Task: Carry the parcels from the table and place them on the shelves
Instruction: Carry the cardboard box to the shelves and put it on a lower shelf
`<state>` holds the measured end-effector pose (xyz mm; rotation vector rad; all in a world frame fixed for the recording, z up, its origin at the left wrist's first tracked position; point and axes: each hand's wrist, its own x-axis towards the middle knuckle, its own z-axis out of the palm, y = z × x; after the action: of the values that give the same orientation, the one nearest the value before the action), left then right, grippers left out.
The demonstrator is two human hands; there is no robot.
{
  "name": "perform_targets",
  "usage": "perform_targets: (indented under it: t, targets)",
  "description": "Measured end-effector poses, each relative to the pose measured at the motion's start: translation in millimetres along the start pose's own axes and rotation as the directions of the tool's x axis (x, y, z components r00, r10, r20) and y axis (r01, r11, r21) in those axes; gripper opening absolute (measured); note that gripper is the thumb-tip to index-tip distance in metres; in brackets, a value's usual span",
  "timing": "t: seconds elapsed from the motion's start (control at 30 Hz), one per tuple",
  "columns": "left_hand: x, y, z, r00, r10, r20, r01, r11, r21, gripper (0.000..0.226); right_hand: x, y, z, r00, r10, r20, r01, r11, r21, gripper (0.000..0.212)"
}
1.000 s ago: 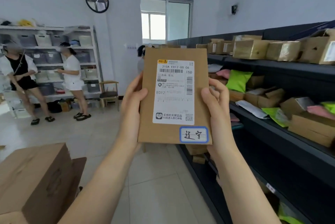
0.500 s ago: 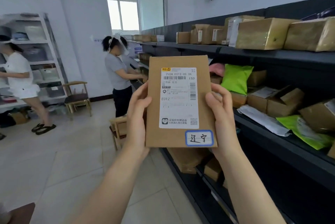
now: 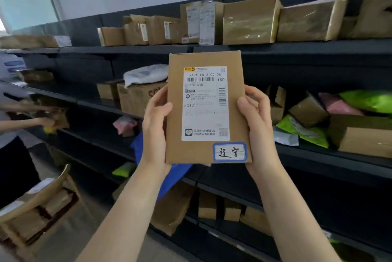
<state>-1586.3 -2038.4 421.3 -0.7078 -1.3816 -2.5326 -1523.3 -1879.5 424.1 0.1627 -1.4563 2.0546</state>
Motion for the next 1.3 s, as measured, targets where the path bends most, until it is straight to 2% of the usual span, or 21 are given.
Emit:
perform_targets:
  t: [0.13, 0.33, 0.63, 0.77, 0.83, 0.9, 1.03, 1.17, 1.3]
  targets:
    - [26, -13, -14, 0.988, -0.078, 0.133, 0.086, 0.995, -0.056, 0.034, -3, 13, 10, 0.989, -0.055, -0.137, 0.045, 0.996, -0.074, 0.03]
    - [21, -46, -17, 0.934, -0.259, 0.246, 0.287, 0.954, -0.087, 0.038, -34, 28, 1, 0.941, -0.083, -0.327, 0.011, 0.976, -0.218, 0.027]
    - [-15, -90, 1, 0.854, -0.404, 0.329, 0.449, 0.891, -0.072, 0.034, -74, 39, -39, 0.851, -0.086, -0.517, -0.083, 0.951, -0.296, 0.034]
    - [-31, -116, 0, 0.822, -0.411, 0.393, 0.473, 0.878, -0.071, 0.035, -88, 47, -61, 0.837, -0.079, -0.542, -0.116, 0.942, -0.316, 0.036]
    - [-43, -138, -8, 0.788, -0.464, 0.405, 0.519, 0.854, -0.03, 0.036, -98, 60, -76, 0.829, -0.057, -0.556, -0.149, 0.936, -0.319, 0.041]
    - [-55, -165, -19, 0.735, -0.556, 0.388, 0.584, 0.81, 0.053, 0.035, -107, 84, -92, 0.812, -0.012, -0.583, -0.21, 0.927, -0.31, 0.042]
    - [-60, -232, -37, 0.617, -0.739, 0.269, 0.713, 0.67, 0.205, 0.034, -107, 147, -127, 0.74, 0.135, -0.659, -0.356, 0.91, -0.214, 0.046]
    - [-46, -295, -48, 0.562, -0.821, 0.098, 0.779, 0.566, 0.271, 0.033, -82, 206, -163, 0.684, 0.339, -0.646, -0.484, 0.873, -0.054, 0.051]
    - [-14, -355, -47, 0.497, -0.865, -0.067, 0.826, 0.448, 0.342, 0.036, -40, 260, -204, 0.665, 0.432, -0.609, -0.556, 0.831, -0.018, 0.039]
